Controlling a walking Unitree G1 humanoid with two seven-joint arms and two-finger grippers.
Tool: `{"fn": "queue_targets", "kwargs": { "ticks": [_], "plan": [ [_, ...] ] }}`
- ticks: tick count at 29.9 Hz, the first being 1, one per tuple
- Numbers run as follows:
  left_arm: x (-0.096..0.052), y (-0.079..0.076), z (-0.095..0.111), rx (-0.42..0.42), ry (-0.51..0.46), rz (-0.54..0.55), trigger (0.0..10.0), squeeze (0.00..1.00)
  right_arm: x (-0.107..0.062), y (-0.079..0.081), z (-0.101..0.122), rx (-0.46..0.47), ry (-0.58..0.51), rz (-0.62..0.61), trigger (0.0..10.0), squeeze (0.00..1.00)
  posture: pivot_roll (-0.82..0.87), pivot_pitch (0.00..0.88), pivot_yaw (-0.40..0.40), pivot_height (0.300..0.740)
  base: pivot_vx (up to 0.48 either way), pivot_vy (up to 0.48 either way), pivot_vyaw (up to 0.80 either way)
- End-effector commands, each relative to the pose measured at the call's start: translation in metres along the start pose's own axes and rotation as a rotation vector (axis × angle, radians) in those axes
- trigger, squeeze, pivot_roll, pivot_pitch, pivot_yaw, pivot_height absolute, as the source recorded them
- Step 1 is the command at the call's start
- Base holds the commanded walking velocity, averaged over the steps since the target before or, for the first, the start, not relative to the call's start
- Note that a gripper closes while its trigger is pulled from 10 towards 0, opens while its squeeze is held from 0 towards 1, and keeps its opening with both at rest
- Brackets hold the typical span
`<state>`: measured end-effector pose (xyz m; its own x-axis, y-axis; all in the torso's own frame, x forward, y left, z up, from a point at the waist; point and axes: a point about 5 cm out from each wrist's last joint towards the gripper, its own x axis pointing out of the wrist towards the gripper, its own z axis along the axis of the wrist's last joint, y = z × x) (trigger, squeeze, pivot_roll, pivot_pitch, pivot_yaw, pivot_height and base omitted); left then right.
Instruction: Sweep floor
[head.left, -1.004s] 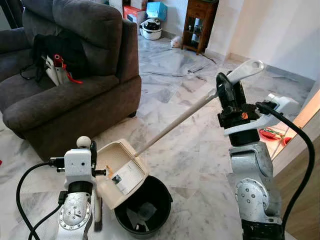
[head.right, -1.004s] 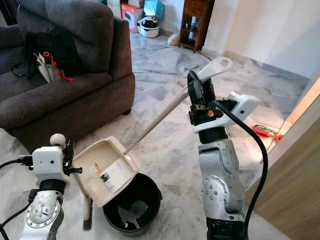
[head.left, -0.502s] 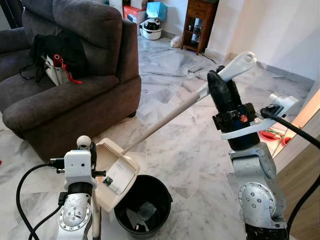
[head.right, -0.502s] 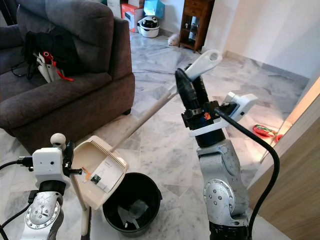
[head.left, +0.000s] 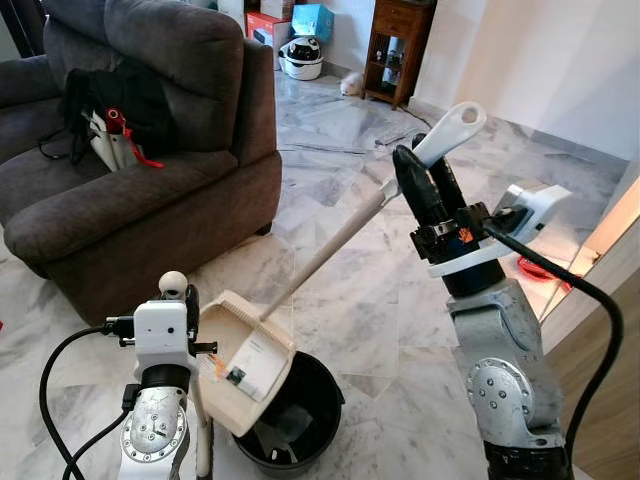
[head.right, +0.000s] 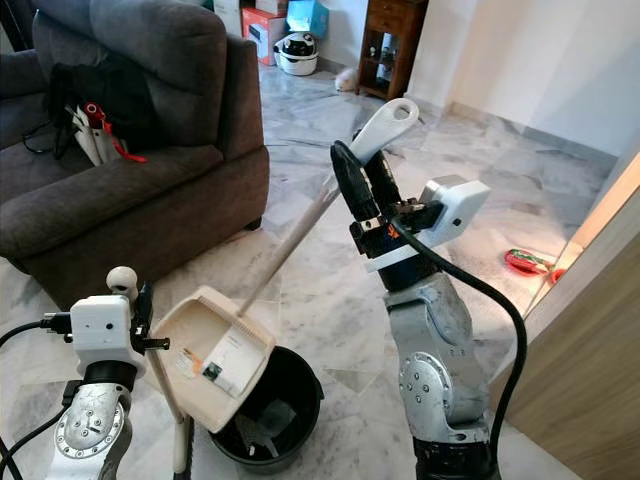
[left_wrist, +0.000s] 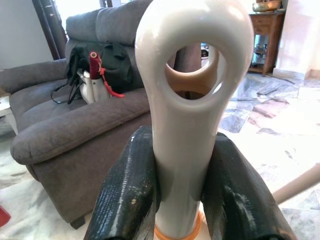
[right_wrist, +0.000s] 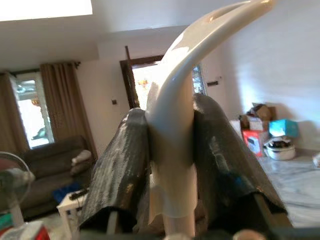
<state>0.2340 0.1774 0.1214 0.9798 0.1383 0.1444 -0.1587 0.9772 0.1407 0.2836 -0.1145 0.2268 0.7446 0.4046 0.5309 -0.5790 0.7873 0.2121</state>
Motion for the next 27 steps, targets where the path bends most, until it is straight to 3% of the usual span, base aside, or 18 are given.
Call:
{"fn": "queue_targets", "kwargs": {
  "ticks": [1,10,17,27],
  "plan": [
    [0.004,-0.004,0.015,-0.010,-0.092,-0.015,10.0,0.00,0.008,0.001,0.006,-0.028,-0.049,-0.023,10.0,0.00,0.14,0.002,-0.044,0.740,0.000,0.000,0.00],
    [0.003,-0.005,0.015,-0.013,-0.092,-0.016,10.0,0.00,0.013,-0.002,0.010,-0.090,-0.100,-0.095,10.0,0.00,0.14,0.003,-0.045,0.740,0.000,0.000,0.00],
    [0.003,-0.004,0.015,-0.013,-0.095,-0.014,10.0,0.00,0.016,0.000,0.016,-0.089,-0.167,-0.126,10.0,0.00,0.14,0.005,-0.046,0.740,0.000,0.000,0.00],
    [0.004,-0.004,0.017,-0.014,-0.099,-0.015,10.0,0.00,0.020,0.001,0.022,-0.225,-0.198,-0.109,10.0,0.00,0.15,0.003,-0.045,0.740,0.000,0.000,0.00]
  ]
}}
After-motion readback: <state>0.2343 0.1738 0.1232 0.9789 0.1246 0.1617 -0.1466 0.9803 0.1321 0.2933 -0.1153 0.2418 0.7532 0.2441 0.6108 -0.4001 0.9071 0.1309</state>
